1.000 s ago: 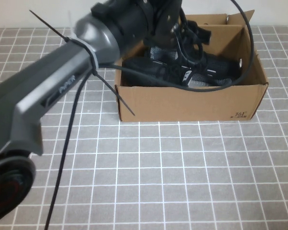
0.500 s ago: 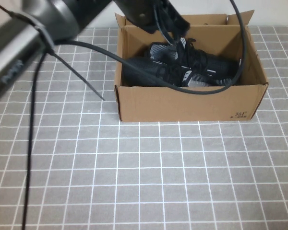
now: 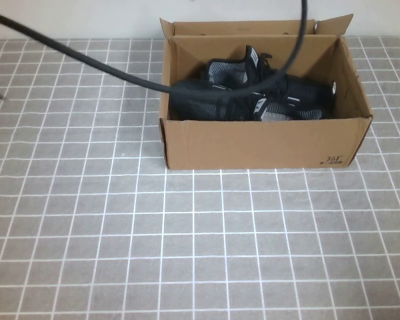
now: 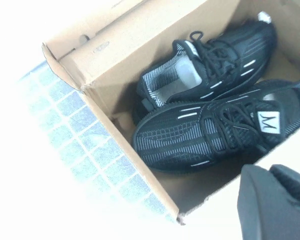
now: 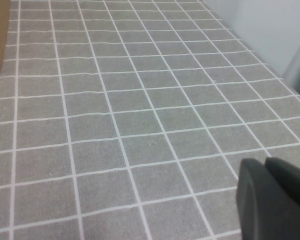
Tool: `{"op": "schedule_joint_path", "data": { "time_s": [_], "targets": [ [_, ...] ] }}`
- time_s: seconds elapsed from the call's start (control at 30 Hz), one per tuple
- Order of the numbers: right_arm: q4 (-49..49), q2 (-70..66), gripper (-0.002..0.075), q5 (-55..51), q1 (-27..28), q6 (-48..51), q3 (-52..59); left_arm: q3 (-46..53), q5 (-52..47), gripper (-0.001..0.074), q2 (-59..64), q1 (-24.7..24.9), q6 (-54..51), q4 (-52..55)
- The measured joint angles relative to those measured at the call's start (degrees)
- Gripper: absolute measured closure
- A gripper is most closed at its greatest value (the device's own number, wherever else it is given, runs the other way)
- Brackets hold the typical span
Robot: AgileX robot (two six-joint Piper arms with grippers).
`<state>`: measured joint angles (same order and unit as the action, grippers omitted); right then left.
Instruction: Put shoes into padded shoe box
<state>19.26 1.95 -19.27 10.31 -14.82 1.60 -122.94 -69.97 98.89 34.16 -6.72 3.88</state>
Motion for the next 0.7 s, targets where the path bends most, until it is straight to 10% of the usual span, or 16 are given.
{"op": "schedule_joint_path", "data": {
  "time_s": [0.27,0.7],
  "targets": [
    [0.00,0.00,0.0734,0.00,0.00,0.11,0.00,5.50,0.94,0.0737,-8.40,-0.51,-1.39,-1.71],
    [0.00,0.00,0.0734,0.00,0.00,0.02,0.00,40.71,13.67,0.0738,-36.00,-0.51,-0.41,-3.03]
  ]
}}
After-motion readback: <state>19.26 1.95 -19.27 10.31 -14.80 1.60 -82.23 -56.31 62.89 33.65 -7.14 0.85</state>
